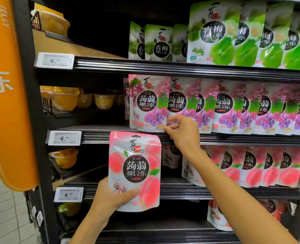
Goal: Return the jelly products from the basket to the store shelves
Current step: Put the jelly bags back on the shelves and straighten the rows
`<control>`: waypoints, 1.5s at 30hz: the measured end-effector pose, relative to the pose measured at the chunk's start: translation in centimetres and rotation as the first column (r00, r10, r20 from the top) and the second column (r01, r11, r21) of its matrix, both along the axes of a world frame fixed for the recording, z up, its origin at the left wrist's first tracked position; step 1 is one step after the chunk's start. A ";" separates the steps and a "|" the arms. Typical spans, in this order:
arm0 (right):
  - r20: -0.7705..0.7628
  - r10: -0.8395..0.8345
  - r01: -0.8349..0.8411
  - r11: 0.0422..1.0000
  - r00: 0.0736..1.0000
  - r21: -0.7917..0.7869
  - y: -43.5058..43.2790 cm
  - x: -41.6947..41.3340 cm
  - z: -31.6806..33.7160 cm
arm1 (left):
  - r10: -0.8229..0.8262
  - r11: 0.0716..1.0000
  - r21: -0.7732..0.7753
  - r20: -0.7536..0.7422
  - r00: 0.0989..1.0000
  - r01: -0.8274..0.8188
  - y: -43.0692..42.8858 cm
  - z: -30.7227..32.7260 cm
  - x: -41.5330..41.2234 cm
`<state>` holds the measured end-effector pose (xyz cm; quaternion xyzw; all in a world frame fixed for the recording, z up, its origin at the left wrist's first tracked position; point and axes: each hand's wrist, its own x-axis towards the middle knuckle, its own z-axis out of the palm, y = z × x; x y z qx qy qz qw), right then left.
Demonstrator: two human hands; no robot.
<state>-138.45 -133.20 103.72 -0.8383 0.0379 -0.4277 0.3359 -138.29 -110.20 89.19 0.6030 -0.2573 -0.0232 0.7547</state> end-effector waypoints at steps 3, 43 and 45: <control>0.051 0.046 -0.047 0.999 0.998 0.021 -0.6 -1.1 -0.3 | -0.008 1.000 0.002 -0.001 1.000 0.008 -1.0 -0.4 -0.1; -0.182 0.240 -0.186 0.944 0.953 0.272 -9.7 -4.6 -16.2 | 0.285 0.874 0.351 0.186 0.940 -0.335 -17.3 -4.3 -2.6; -0.222 0.104 -0.065 0.982 0.970 0.177 -10.5 -5.1 -16.6 | 0.282 0.871 0.357 0.199 0.939 -0.337 -17.3 -4.3 -2.6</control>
